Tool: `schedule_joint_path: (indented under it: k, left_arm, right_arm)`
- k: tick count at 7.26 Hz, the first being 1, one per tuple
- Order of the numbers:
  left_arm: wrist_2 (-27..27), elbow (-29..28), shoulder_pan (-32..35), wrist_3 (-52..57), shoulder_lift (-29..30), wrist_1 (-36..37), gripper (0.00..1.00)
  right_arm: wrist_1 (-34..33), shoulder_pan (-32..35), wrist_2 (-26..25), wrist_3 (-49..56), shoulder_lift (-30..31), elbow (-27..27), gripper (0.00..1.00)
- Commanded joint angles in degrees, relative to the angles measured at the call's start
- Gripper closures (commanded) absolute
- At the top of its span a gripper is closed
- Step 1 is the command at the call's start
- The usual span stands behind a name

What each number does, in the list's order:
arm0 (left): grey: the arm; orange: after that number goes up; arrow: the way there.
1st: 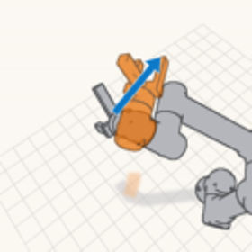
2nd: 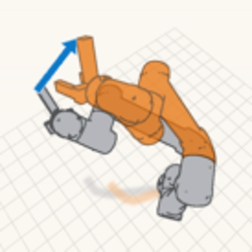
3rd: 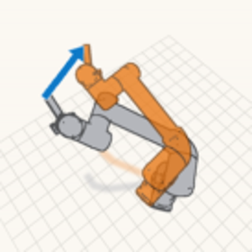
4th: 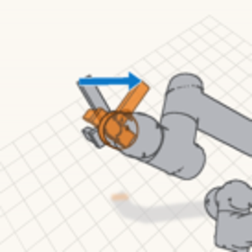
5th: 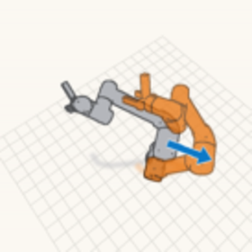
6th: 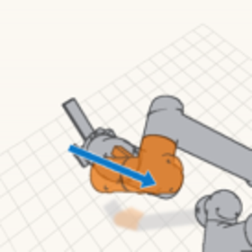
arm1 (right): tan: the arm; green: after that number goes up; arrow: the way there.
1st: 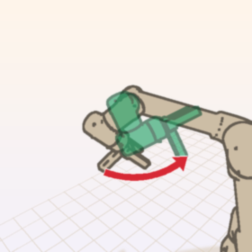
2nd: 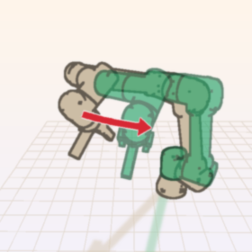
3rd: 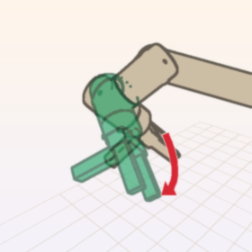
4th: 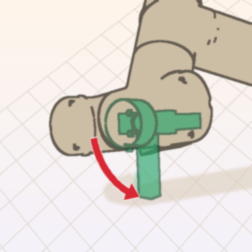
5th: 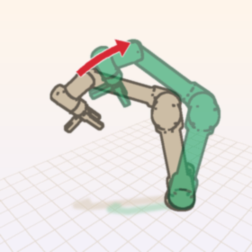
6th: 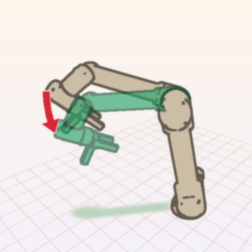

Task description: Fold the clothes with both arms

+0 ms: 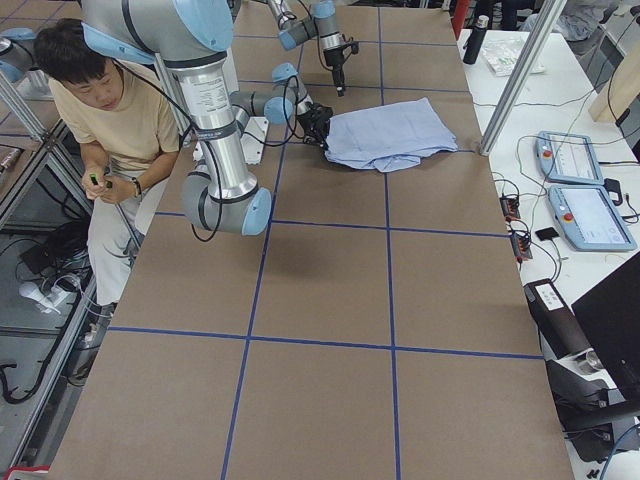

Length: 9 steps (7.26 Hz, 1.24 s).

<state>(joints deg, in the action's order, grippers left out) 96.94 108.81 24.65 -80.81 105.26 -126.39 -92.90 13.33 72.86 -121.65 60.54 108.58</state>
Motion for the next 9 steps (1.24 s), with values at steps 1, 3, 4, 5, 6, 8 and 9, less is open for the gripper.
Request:
schedule_joint_path:
  k: [1,3,4,5,6,8,9]
  left_arm:
    - [-8.51,1.93,-11.00,-15.46,-0.93,3.06,0.19]
    - [-10.01,1.06,-12.61,-25.66,-0.50,6.05,0.44]
    - [-10.11,0.70,-12.79,-27.54,0.20,6.15,0.44]
    - [-10.11,0.27,-13.05,-29.91,0.82,6.15,0.44]
    - [-10.37,0.26,-13.14,-30.72,1.69,6.15,0.44]
    - [-11.95,-2.89,-13.32,-31.69,3.97,6.06,0.44]
    - [-12.30,-3.34,-13.23,-31.60,4.16,6.06,0.44]
  right_arm:
    - [-0.17,-0.76,-1.14,-0.25,0.10,0.14,1.00]
    - [-0.17,-0.94,-1.15,-0.25,0.10,0.14,1.00]
    - [-0.17,-1.02,-1.15,-0.25,0.01,0.14,1.00]
    - [-0.17,-1.11,-1.15,-0.25,0.10,0.14,1.00]
    - [-0.17,-1.11,-1.15,-0.25,0.10,0.14,1.00]
    - [-0.17,-1.11,-1.15,-0.25,0.10,0.14,1.00]
    - [-0.17,-1.11,-1.15,-0.25,0.01,0.14,1.00]
